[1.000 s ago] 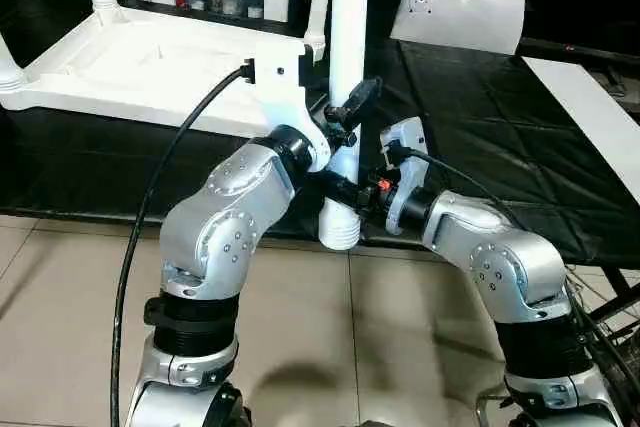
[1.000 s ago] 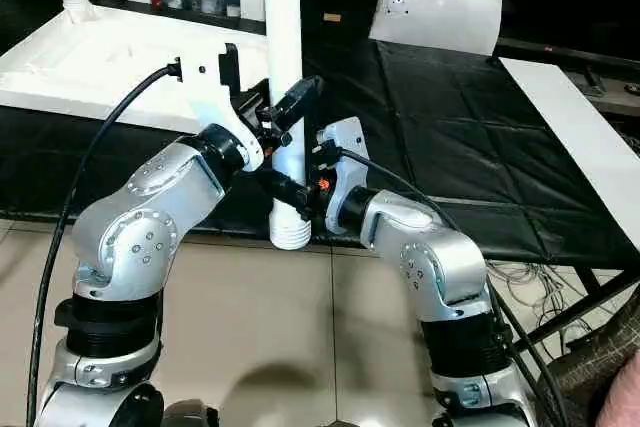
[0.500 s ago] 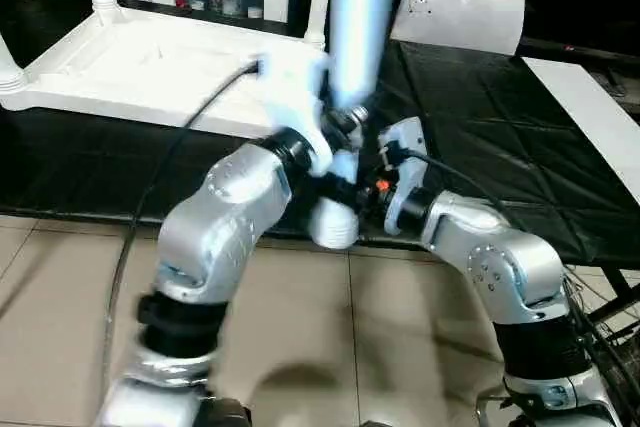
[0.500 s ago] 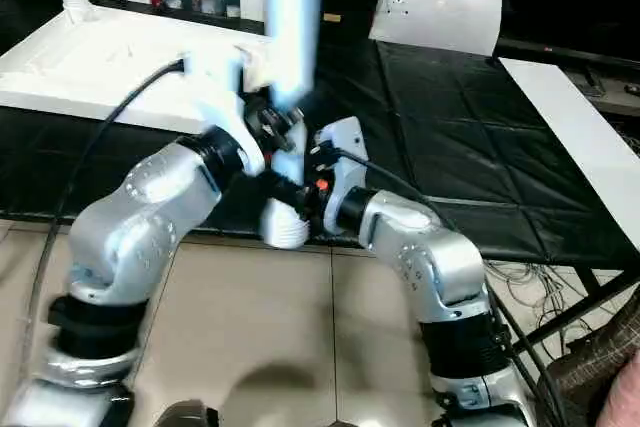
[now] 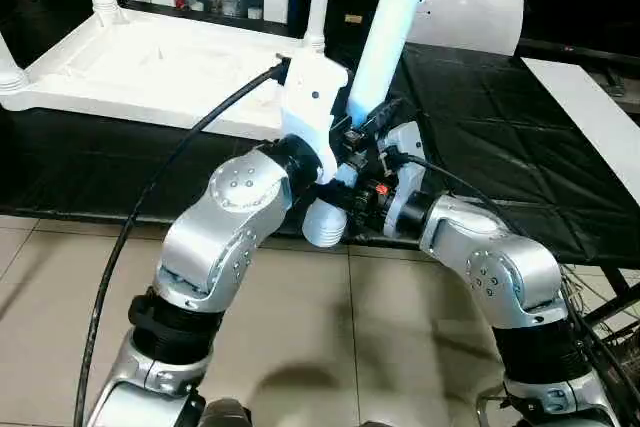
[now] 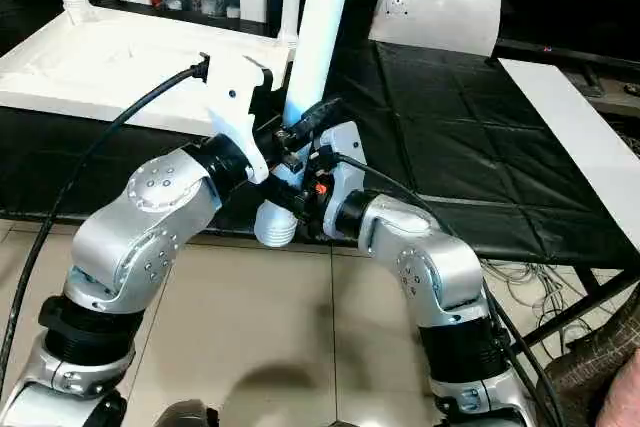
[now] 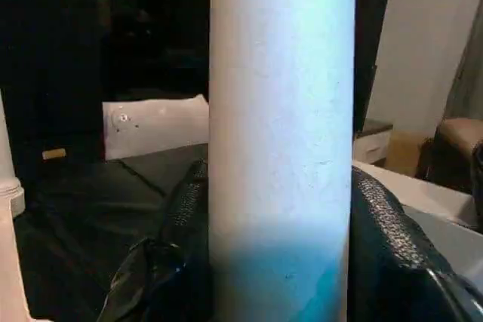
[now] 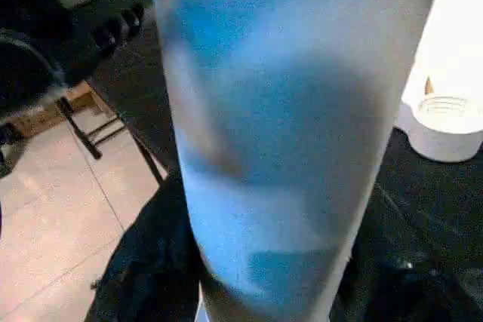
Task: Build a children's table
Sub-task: Pick table leg
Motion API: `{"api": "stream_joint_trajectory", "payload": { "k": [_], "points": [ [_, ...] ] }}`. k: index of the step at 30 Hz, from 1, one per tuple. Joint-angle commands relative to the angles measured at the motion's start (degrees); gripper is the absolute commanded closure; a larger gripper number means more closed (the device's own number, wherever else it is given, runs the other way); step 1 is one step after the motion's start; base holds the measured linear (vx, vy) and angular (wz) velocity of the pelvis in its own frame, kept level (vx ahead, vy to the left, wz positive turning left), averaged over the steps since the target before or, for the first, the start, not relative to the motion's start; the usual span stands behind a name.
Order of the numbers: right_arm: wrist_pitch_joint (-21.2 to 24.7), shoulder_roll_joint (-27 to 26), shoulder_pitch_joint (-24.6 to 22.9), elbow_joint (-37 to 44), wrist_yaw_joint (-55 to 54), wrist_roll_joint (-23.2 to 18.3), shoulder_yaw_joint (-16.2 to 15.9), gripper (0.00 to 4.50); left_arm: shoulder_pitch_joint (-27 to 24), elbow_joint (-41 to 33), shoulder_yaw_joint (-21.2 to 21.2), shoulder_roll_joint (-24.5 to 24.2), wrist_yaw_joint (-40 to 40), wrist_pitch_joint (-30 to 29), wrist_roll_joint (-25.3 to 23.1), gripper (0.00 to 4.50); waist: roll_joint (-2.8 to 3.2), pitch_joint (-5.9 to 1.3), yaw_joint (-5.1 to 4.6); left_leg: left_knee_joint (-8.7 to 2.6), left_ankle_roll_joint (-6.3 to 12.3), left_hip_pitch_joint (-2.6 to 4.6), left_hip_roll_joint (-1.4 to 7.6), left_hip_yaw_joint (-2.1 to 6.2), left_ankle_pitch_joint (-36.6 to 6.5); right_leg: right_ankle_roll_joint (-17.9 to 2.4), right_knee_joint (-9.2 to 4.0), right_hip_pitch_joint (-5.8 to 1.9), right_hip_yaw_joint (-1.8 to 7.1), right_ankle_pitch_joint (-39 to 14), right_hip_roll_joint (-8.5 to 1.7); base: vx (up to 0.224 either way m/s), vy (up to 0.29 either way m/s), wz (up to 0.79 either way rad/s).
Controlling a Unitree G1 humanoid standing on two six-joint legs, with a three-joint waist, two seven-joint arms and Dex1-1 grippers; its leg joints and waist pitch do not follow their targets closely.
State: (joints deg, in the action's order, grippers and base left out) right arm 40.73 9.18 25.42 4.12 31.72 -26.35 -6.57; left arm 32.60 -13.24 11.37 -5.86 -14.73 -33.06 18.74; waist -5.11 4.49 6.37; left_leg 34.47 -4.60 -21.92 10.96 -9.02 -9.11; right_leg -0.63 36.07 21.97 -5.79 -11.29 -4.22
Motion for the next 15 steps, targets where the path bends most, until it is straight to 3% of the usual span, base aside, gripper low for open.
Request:
{"api": "stream_joint_trajectory", "payload": {
  "k": [1,7,12,15],
  "points": [
    [-0.4,0.8,0.6,0.1,0.2,0.4,1.1,2.64,-0.6,1.0,-2.7,1.4,1.3,-1.9,1.8,2.68,1.36,-4.40,-0.19,-4.57,-4.47,1.04,2.67,0.77,-15.5,-5.6,-5.00,-2.43,3.63,-13.5,-4.59,0.000,0.000,0.00],
    [-0.8,0.9,1.1,-0.5,-0.4,0.6,1.3,2.64,-0.2,1.7,-9.5,6.4,4.0,-4.6,9.7,2.68,1.18,-4.40,-0.16,-4.46,-4.01,1.04,2.58,0.75,-15.5,-5.5,-5.26,-2.39,3.58,-14.5,-4.56,0.000,0.000,0.00],
    [-2.3,0.7,1.4,-0.9,0.0,0.6,1.7,2.64,0.5,1.9,-10.0,5.8,3.1,-4.8,8.5,2.68,1.32,-4.43,-0.10,-4.56,-3.76,1.05,2.63,0.82,-15.3,-4.6,-5.28,-2.34,3.59,-14.6,-4.51,0.000,0.000,0.00],
    [-3.1,0.4,1.6,-0.7,1.3,-0.3,2.3,1.94,0.9,2.2,-10.2,5.2,3.0,-4.9,8.3,2.68,1.35,-4.47,-0.11,-4.54,-3.75,1.07,2.61,0.80,-15.3,-4.5,-5.26,-2.37,3.61,-14.1,-4.50,0.000,0.000,0.00]
  ]
}}
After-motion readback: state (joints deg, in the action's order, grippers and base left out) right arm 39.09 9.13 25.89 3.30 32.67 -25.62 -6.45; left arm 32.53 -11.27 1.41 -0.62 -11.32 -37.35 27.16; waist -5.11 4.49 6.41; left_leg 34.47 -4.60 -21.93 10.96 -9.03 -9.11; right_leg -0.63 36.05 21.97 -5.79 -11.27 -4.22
